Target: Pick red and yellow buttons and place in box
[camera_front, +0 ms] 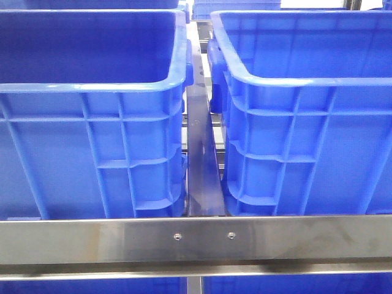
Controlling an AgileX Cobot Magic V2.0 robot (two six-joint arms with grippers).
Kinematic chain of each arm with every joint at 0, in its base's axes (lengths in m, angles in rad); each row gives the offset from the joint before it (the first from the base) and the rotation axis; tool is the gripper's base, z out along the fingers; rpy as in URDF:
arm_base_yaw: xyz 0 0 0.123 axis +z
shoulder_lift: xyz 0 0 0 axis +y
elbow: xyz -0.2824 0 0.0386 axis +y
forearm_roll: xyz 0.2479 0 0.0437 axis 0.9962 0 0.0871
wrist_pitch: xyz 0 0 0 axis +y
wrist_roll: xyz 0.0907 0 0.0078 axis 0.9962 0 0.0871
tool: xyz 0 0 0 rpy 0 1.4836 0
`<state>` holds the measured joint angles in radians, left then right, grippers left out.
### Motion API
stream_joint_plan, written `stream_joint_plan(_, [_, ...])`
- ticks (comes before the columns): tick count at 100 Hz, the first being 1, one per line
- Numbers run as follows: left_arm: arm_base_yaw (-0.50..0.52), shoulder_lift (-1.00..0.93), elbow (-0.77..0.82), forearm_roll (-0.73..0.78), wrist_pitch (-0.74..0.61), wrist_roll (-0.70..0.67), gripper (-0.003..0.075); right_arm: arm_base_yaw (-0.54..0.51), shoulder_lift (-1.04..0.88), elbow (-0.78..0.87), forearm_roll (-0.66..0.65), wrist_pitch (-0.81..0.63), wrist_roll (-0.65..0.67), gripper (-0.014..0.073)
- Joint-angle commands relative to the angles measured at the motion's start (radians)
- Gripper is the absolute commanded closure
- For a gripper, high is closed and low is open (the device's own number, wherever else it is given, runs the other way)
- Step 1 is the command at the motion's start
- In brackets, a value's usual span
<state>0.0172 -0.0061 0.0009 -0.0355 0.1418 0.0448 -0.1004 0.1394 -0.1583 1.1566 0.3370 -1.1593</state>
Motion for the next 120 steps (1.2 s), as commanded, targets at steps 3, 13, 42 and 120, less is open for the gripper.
stream_joint_plan(3, [0.004,-0.030,0.054,-0.009,-0.075,-0.010,0.0740,-0.005,0.009,-0.025,0.021,-0.027,-0.005,0.0655])
stream_joint_plan(13, [0.004,-0.030,0.054,-0.009,-0.075,-0.010,0.0740,-0.005,0.009,-0.025,0.021,-0.026,-0.005,0.0655])
stream_joint_plan(42, [0.004,-0.030,0.054,-0.009,-0.075,-0.010,0.0740,-0.005,0.009,-0.021,0.021,-0.082,-0.003,0.0655])
stream_joint_plan(120, [0.004,-0.030,0.054,-0.009,-0.075,-0.010,0.0740,-0.004,-0.092,0.171,-1.339,-0.478,1.383,0.0655])
